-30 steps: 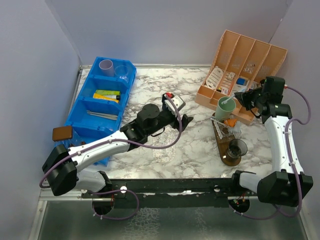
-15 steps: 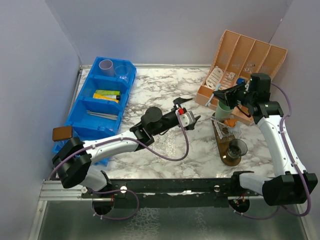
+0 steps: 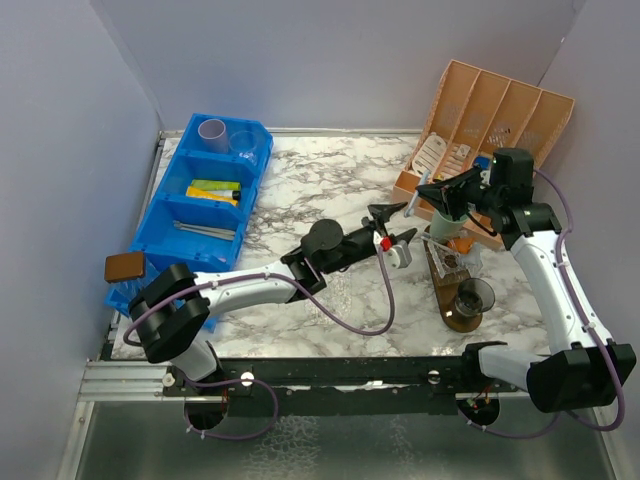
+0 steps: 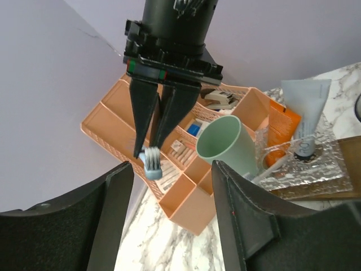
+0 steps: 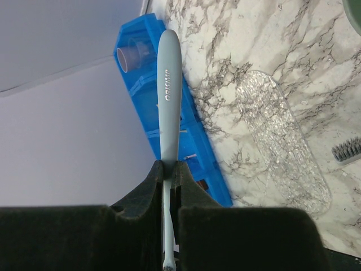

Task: Prepare toiletry sets of a toothbrush and toothpaste on the tray
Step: Place the toothbrush in the toothpaste holder.

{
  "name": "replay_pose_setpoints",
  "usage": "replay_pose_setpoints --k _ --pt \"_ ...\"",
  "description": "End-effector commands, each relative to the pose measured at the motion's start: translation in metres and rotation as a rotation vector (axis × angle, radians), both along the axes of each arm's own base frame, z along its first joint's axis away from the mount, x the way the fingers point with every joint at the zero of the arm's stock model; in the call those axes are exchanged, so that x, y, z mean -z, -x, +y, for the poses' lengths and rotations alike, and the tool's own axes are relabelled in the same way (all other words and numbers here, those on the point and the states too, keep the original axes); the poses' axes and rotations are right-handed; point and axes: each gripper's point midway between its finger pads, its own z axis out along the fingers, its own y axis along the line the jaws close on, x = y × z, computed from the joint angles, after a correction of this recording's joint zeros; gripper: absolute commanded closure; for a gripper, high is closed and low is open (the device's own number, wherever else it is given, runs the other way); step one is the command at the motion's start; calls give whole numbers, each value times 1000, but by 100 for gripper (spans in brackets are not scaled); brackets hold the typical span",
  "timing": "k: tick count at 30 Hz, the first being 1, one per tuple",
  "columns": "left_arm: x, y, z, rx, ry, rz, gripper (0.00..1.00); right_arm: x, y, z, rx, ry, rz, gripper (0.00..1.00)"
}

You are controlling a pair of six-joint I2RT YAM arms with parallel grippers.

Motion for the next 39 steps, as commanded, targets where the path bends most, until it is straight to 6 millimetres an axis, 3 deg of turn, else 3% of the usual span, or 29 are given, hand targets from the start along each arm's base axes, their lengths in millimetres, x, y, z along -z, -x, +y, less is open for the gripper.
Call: replay_pose_setpoints --k 1,16,17,18,21,22,25,30,33,36,39 --pt "-34 -6 -6 -44 75 -108 44 -5 4 9 -35 -29 -19 99" --pt "-35 -13 -1 -124 80 -141 92 -6 15 11 -41 -38 -20 99" --pt "-35 -14 0 -136 82 -137 94 -7 15 10 -42 -28 -34 95" --pt "-37 -16 3 -162 94 -128 97 -8 14 9 -47 -9 -57 85" --pt "-40 -24 17 -236 141 -75 99 -14 9 -2 -48 113 -166 42" --pt "-42 -26 23 -260 164 -47 100 -17 6 -10 -32 174 -211 32" --pt "-48 -30 42 -325 256 76 100 -37 4 -27 -33 354 -382 14" --pt "-66 -16 69 -317 451 417 100 -88 17 -69 55 698 -646 10" --pt "-75 6 77 -224 542 603 100 -105 31 -102 188 859 -658 10" --pt "-66 23 76 -172 561 746 100 -114 44 -122 285 943 -653 9" --pt "-50 41 65 -153 527 810 100 -129 56 -127 320 965 -696 8"
